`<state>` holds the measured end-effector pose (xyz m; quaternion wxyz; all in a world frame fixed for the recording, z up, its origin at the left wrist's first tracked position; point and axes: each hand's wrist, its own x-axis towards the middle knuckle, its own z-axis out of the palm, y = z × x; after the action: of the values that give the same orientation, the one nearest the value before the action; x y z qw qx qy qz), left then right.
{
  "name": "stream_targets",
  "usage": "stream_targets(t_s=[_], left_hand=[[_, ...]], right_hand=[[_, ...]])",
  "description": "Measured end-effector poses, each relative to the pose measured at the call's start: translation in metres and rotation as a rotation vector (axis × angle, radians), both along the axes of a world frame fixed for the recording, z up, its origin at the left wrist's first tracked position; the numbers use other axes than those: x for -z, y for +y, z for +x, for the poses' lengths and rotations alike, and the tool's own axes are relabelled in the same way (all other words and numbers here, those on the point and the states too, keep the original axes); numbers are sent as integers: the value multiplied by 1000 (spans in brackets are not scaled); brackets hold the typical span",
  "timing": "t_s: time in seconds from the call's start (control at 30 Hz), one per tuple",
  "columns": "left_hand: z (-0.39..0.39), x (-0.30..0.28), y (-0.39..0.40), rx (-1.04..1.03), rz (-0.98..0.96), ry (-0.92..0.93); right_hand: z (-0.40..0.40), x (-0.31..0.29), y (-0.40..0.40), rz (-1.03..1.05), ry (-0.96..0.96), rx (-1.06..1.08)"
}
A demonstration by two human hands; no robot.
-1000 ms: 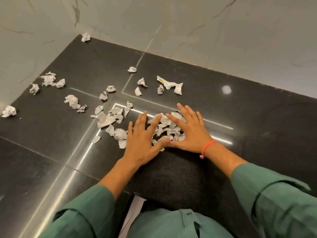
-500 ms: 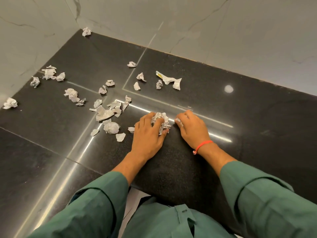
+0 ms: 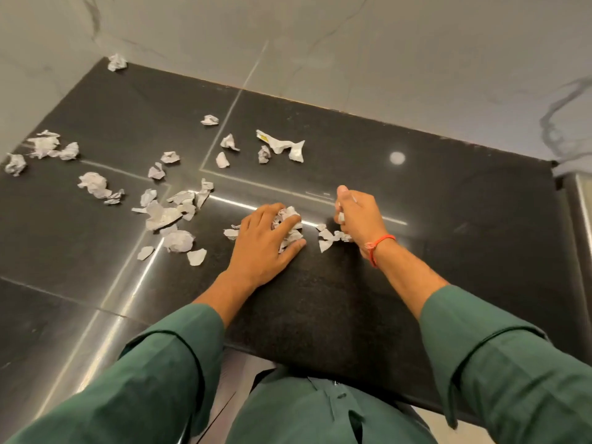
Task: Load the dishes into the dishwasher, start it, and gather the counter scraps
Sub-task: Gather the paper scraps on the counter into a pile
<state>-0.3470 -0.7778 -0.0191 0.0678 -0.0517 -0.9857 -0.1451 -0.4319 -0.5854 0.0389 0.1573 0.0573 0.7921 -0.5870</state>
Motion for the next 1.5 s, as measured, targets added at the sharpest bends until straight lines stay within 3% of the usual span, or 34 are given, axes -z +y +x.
stream_targets(t_s=[0.17, 0.3, 0.43, 0.63, 0.83, 1.0, 1.2, 1.5], left_hand=[[-9, 3, 6, 31, 86, 76], [-16, -11, 14, -132, 249, -6], [-24, -37, 22, -413, 744, -52], [-16, -75, 46, -665, 1507, -80], [19, -101, 76, -749, 2001, -126], [76, -109, 98, -770, 2149, -25], [169, -106, 105, -915, 2197, 211], [331, -98, 128, -1168, 2160, 641]], right_hand=[[19, -9, -2, -38, -23, -30], [31, -12, 0, -57, -64, -47], [36, -20, 7, -186, -153, 20], [40, -41, 16, -408, -287, 80], [53, -58, 20, -597, -418, -15], [80, -62, 19, -668, -543, -143], [138, -56, -4, -677, -733, -371], [272, -47, -46, -515, -960, -759]])
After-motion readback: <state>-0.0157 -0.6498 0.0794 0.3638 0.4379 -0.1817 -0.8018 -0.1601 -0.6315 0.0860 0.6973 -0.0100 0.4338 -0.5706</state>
